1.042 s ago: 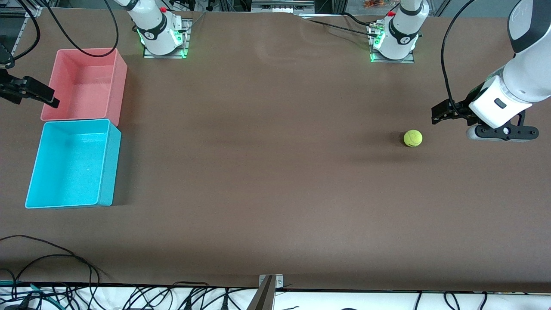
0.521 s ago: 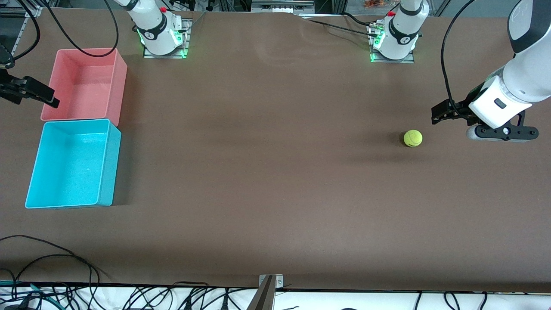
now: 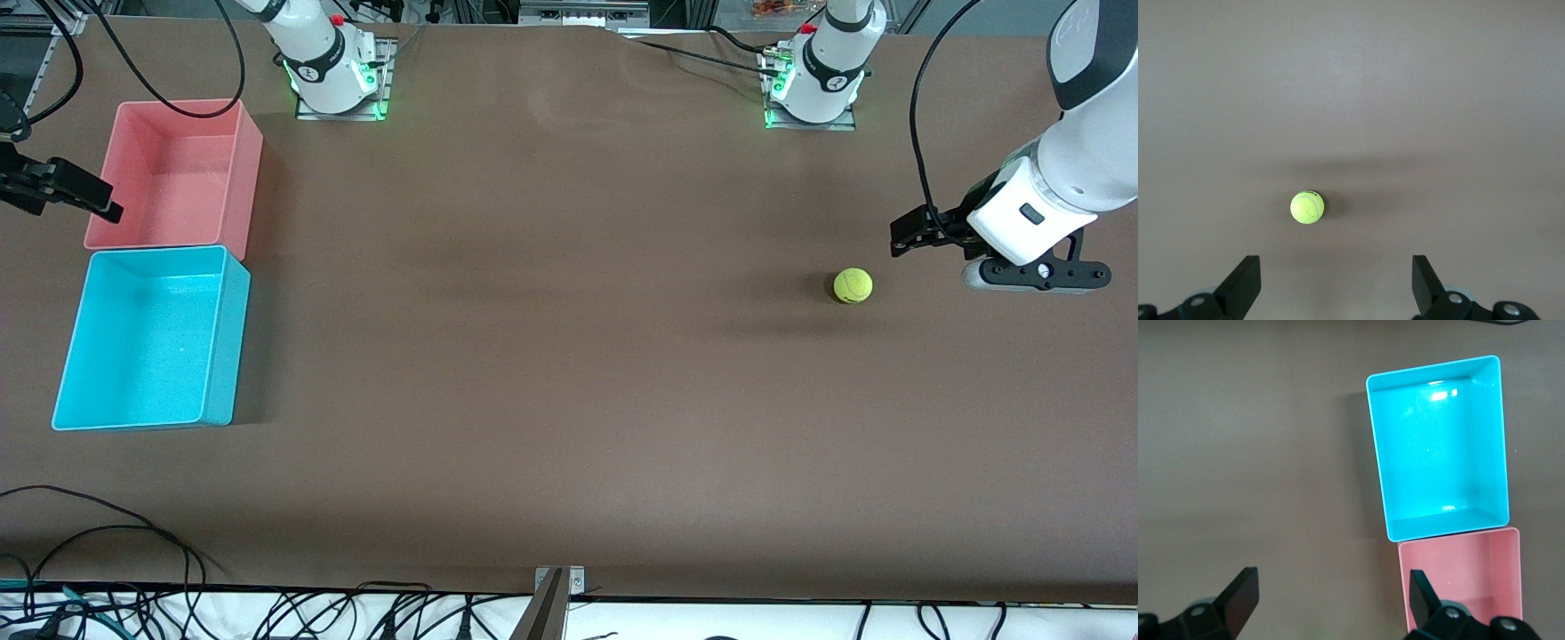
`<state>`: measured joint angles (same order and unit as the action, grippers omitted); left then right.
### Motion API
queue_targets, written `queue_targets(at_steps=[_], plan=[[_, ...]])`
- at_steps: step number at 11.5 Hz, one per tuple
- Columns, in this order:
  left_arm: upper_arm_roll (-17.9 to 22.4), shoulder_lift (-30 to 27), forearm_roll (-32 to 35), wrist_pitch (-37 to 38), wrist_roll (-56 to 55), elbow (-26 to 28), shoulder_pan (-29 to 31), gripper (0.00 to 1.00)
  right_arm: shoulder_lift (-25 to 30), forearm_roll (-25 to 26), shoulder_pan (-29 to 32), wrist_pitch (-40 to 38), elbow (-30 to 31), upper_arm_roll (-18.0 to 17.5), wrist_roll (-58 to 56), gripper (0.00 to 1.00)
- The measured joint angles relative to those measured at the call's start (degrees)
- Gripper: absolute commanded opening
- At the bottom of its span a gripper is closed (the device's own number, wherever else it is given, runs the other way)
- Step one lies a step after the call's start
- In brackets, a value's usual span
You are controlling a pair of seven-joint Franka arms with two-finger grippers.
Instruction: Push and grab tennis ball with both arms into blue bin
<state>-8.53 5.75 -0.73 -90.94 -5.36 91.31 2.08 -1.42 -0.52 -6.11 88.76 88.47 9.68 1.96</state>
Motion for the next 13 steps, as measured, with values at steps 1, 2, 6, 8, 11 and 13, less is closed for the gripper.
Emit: queue_targets(at_steps=[1, 2, 6, 8, 11, 13], plan=[[-0.01, 0.01, 0.0, 0.0, 0.0, 0.0, -0.02, 1.0, 0.0, 0.0, 0.0, 0.0, 0.0, 0.0, 0.0, 1.0], [-0.01, 0.02, 0.0, 0.0, 0.0, 0.0, -0.02, 1.0, 0.0, 0.0, 0.0, 0.0, 0.0, 0.0, 0.0, 1.0], [-0.01, 0.03, 0.0, 0.0, 0.0, 0.0, -0.02, 1.0, 0.0, 0.0, 0.0, 0.0, 0.0, 0.0, 0.0, 1.0], [-0.01, 0.07, 0.0, 0.0, 0.0, 0.0, -0.02, 0.89, 0.0, 0.0, 0.0, 0.0, 0.0, 0.0, 0.0, 1.0], [0.04, 0.14, 0.0, 0.0, 0.59, 0.0, -0.02, 0.17, -0.02, 0.0, 0.0, 0.0, 0.0, 0.0, 0.0, 1.0], [0.18, 0.18, 0.0, 0.04, 6.17, 0.22, 0.67, 0.08, -0.02, 0.0, 0.0, 0.15, 0.0, 0.0, 0.0, 1.0]])
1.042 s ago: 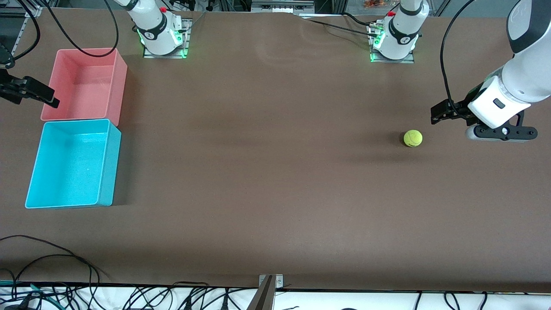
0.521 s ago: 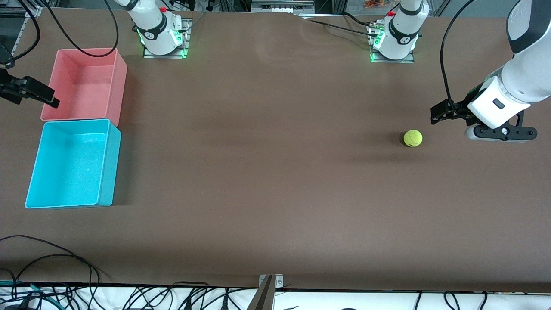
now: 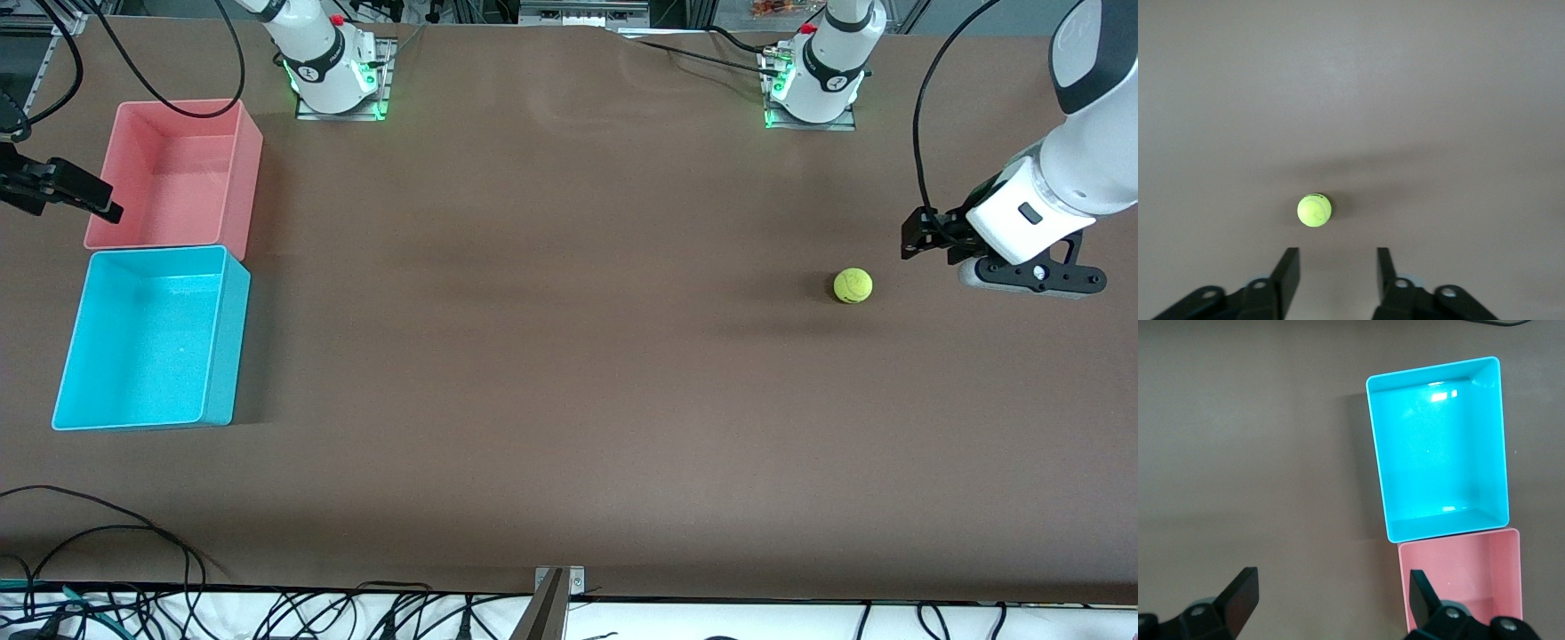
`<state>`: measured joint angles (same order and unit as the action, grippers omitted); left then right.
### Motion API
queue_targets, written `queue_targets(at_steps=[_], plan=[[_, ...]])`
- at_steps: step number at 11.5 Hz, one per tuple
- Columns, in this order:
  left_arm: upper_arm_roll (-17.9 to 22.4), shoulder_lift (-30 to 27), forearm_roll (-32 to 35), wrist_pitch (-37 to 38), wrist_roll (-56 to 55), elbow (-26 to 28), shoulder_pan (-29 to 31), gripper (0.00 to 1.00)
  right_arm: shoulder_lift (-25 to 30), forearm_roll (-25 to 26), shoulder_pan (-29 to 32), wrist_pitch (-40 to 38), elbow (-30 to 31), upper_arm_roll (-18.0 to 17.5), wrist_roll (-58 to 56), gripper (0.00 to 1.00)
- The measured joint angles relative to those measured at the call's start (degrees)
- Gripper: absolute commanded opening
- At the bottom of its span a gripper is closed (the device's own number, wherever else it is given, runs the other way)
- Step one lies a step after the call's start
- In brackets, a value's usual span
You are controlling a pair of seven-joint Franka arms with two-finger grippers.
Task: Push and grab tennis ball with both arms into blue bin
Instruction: 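Lower the left gripper beside the tennis ball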
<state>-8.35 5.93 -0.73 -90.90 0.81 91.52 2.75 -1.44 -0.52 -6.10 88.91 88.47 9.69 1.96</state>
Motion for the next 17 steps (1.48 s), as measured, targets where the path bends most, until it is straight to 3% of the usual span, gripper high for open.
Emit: queue_targets(at_steps=[5, 9, 12, 17], plan=[[0.36, 0.25, 6.02, -2.63, 24.2, 2.97, 3.59, 0.01, -0.27, 0.0, 0.0, 0.37, 0.0, 0.0, 0.01, 1.0], [0.43, 1.22, 4.23, -18.18, 61.55, 13.45, 9.42, 0.0, -0.29, 0.0, -0.03, 0.41, 0.0, -0.02, 0.01, 1.0], [0.43, 0.98, 3.85, -22.54, 83.62, 18.05, 10.79, 0.0, -0.31, 0.0, -0.04, 0.41, 0.0, -0.06, 0.01, 1.0], [0.39, -4.35, 3.85, -37.41, 94.49, 35.2, 10.95, 0.0, -0.31, 0.0, 0.02, 0.42, 0.0, 0.06, 0.01, 1.0]])
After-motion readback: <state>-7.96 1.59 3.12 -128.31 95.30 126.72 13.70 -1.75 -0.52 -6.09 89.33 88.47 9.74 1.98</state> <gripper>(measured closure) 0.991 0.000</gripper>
